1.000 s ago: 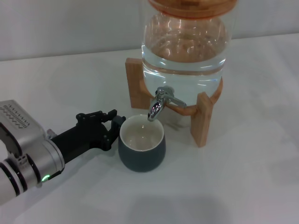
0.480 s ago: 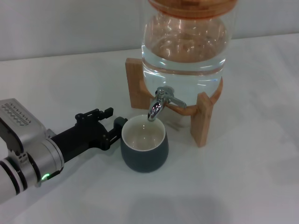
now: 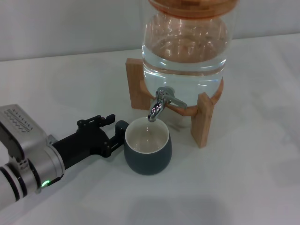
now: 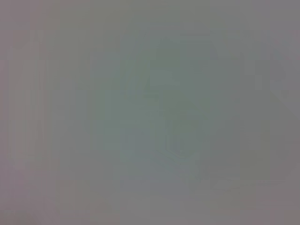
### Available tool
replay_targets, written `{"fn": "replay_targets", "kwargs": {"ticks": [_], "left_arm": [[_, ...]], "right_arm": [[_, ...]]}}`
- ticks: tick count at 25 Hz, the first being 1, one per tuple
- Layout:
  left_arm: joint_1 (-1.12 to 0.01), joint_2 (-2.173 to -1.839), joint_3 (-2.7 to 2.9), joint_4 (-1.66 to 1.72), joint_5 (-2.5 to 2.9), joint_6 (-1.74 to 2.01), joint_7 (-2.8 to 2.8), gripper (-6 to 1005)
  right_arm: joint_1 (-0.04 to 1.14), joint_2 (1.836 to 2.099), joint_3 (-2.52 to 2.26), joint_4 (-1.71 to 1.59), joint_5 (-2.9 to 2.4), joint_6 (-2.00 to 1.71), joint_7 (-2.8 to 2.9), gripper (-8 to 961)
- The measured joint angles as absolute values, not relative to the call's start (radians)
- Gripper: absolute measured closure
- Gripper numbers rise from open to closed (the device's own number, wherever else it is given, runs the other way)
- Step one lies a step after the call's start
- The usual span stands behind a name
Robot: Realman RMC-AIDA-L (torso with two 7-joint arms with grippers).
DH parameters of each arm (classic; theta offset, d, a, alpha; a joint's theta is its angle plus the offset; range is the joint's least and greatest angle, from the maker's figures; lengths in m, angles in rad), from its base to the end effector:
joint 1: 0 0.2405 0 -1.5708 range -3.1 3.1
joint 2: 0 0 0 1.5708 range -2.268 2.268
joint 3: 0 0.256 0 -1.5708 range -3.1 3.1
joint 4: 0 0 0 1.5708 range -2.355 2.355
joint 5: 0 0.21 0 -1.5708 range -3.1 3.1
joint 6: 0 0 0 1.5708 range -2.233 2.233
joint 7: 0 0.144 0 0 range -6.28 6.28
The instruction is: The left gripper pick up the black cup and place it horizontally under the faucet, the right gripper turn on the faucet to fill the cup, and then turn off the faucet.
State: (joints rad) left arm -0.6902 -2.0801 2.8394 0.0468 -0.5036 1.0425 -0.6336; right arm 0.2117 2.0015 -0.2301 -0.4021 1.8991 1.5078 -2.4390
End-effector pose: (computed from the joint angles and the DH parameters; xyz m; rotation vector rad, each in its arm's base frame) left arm -0.2623 0.3380 -0.1056 -2.5074 -0.4616 -0.5962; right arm 0.3948 0.2503 0.1424 -1.4550 0.3833 0.7971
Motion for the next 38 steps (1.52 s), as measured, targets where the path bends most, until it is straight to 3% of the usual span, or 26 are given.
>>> {"fn": "replay_targets", "kwargs": {"ticks": [20, 38], "left_arm": [[-0.626, -2.076, 2.838, -0.009, -0.513, 1.199, -0.631, 484], [-0.435, -2.072, 2.831, -0.259, -0.738, 1.572, -0.748, 484]], "right_arm": [[0.206, 2.002, -0.230, -0.402, 1.897, 1.510, -2.439, 155], [0.138, 2.002, -0.232, -0.517, 1.808, 1.543, -2.288, 156]]}}
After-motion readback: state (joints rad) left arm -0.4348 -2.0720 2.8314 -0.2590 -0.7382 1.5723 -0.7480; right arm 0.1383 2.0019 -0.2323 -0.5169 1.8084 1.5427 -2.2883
